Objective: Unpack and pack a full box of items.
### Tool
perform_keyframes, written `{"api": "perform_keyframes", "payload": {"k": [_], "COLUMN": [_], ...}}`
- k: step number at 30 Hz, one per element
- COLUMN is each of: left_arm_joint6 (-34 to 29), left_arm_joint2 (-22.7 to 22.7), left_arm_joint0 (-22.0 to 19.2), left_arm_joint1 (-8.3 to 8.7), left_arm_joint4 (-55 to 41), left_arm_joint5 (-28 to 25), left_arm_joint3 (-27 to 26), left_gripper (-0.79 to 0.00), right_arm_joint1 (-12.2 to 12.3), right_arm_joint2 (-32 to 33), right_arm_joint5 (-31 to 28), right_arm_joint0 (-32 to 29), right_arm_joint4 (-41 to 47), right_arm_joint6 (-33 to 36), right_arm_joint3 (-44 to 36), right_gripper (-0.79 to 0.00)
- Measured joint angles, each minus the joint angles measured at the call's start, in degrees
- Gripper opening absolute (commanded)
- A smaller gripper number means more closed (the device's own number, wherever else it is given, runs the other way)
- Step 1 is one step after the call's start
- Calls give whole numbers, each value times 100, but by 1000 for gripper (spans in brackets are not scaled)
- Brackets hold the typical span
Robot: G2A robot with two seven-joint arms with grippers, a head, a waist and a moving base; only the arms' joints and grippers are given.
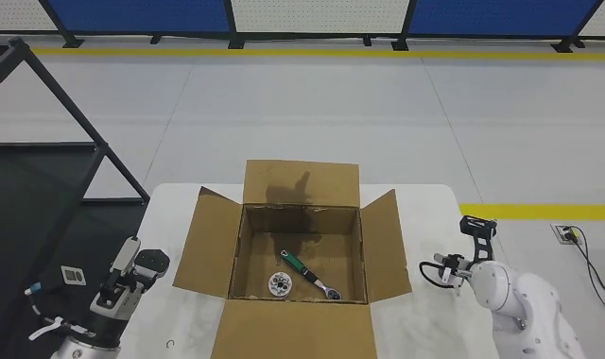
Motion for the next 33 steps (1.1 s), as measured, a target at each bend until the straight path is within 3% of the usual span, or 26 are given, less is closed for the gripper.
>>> {"api": "perform_keyframes", "payload": {"k": [16,33], "left_arm_joint6": [0,11], "left_arm_joint2": [0,5], "left_arm_joint0": [0,-1], "left_arm_joint1": [0,1], "left_arm_joint4": [0,27], "left_arm_joint5": [0,11], "left_arm_joint3": [0,4], "left_gripper": [0,0], "right_arm_joint1": [99,96], "right_arm_joint2": [474,444], "right_arm_joint5": [-257,-368], "right_arm_joint0": [-376,-414], "right_arm_joint4": [-429,-368], "right_arm_joint6": [336,150], "right_arm_joint3": [-2505,-2691], "right_gripper": [0,0]}}
